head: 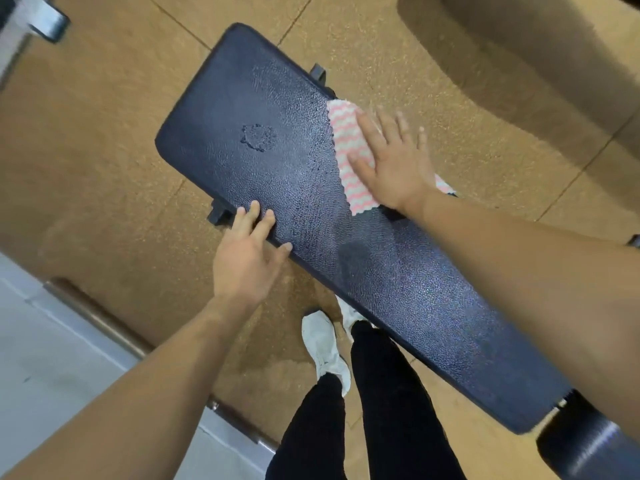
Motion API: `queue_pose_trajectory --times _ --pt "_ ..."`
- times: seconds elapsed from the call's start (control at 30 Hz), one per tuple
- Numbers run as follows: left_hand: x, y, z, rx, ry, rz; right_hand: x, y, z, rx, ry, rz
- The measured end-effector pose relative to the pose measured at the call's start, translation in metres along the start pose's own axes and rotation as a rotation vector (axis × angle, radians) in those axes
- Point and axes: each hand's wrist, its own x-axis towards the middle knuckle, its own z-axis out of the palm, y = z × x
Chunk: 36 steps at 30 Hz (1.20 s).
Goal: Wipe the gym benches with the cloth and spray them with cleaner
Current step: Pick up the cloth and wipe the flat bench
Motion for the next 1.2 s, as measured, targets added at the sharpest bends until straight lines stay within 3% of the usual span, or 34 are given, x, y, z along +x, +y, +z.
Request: queue_pose_trajectory --times 0.17,0.37,0.47,0.53,0.7,0.8,0.87,1.07,1.2 --pt "0.000 0.001 0.006 0.002 0.027 -0.026 -0.003 -0.006 0.001 -0.056 0.046 -0.005" --pt "0.001 -0.010 -0.001 -0.054 -0.013 0.024 -0.035 -0.037 0.031 -0.188 0.047 -0.228" --pt "0.014 -0.020 -0.018 -0.078 0.113 0.083 -0.059 -0.056 0.047 -0.174 0.051 -0.289" --pt "0.033 -0.026 -0.033 -0.057 0.181 0.025 -0.073 -0.065 0.056 -0.191 0.063 -0.310" --pt "0.074 -0.035 -0.052 0.173 -0.007 0.000 -0.091 -0.073 0.069 -0.203 0.046 -0.329" --pt "0.076 -0.043 -0.053 0.169 -0.017 0.021 -0.088 -0.065 0.068 -0.172 0.061 -0.362" --pt "0.077 -0.047 -0.053 0.159 -0.008 0.034 -0.079 -0.060 0.064 -0.201 0.071 -0.334" --pt "0.076 -0.050 -0.052 0.219 0.055 0.070 -0.009 -0.063 0.028 -0.121 0.119 0.019" --pt "0.078 -0.052 -0.052 0.249 0.067 0.086 0.034 -0.086 0.010 -0.097 0.118 0.071"
